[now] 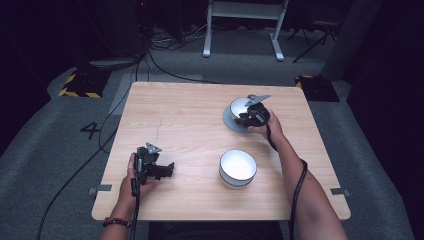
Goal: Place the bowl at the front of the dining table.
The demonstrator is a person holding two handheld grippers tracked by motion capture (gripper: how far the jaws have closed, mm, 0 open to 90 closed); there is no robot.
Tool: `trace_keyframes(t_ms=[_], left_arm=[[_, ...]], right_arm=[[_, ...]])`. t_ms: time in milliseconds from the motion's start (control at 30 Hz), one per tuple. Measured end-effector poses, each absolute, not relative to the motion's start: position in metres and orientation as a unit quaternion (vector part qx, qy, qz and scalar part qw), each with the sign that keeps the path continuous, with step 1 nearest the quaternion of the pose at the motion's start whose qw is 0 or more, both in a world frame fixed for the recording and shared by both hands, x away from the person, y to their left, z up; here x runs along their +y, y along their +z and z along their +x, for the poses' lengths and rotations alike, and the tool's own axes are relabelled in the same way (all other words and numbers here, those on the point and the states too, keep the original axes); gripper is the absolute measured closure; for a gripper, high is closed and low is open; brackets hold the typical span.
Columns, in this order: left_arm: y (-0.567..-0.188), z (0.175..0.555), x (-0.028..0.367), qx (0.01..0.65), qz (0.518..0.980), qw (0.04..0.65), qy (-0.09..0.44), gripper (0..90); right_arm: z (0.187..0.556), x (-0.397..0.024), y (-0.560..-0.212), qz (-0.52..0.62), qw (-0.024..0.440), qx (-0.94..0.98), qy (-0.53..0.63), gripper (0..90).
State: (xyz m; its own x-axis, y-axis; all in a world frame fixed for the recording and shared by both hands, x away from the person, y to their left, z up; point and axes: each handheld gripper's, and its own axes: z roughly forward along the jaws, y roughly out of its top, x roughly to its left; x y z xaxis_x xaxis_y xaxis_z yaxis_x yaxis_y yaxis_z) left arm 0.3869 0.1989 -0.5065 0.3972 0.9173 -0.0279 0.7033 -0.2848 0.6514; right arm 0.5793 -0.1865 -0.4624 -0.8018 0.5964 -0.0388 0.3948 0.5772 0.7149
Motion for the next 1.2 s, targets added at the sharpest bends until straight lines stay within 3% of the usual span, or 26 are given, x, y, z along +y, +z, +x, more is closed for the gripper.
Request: trace_keyframes(t_ms=[467,1200], left_arm=[[-0.507,0.387,0.199,0.519,0.78,0.298,0.18,0.0],[-0.506,0.387,0.199,0.518,0.782,0.297,0.18,0.0]], right_arm=[[0.574,-0.194,-0.46,0.279,0.161,0.883,0.341,33.9],[0.562,-0.201,-0.446,0.262,0.179,0.888,0.334,26.4]])
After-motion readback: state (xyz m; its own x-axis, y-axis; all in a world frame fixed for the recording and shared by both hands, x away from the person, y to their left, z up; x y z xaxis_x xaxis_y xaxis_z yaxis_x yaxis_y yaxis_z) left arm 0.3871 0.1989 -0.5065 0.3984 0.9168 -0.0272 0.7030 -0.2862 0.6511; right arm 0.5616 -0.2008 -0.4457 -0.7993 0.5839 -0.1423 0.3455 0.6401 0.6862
